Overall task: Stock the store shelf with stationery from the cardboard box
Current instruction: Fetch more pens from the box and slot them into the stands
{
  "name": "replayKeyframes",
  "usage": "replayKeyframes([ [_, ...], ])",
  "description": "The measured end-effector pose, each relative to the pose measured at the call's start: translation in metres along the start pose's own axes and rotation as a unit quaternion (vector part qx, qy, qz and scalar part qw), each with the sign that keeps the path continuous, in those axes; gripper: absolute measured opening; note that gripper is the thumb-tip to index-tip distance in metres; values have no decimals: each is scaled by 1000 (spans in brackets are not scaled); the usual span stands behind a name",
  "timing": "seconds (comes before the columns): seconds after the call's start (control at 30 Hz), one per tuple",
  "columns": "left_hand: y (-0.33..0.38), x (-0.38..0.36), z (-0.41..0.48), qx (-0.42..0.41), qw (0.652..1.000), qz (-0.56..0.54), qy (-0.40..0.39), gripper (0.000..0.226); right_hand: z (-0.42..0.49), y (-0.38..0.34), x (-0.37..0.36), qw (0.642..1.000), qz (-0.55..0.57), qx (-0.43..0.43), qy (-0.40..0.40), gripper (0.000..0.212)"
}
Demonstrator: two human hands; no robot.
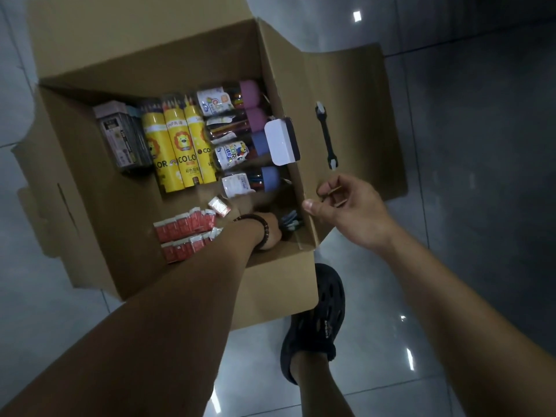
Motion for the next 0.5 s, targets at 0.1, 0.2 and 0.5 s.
replayKeyframes([
  [0.1, 0, -1, -5, -5, 1000, -2, -1, 35, 0, 3, 0, 1000, -19, -16, 6, 37],
  [0.2, 6, 12, -34, -16, 997, -52, 63, 33, -13, -9, 0, 997, -71, -28, 31, 30],
  [0.5, 0, 83, -301, -70, 791, -514, 324, 24, -201, -172, 3, 980, -48, 134, 137, 8],
])
Point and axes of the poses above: each hand's wrist, its own z-axis towards the middle knuckle, its own x-axis out of the back of the hand, y = z × x, the point moved 7 cm from there along z, towards the middle knuckle, and after that the axes turned 15 degrees about -x, right-handed, at the moved point
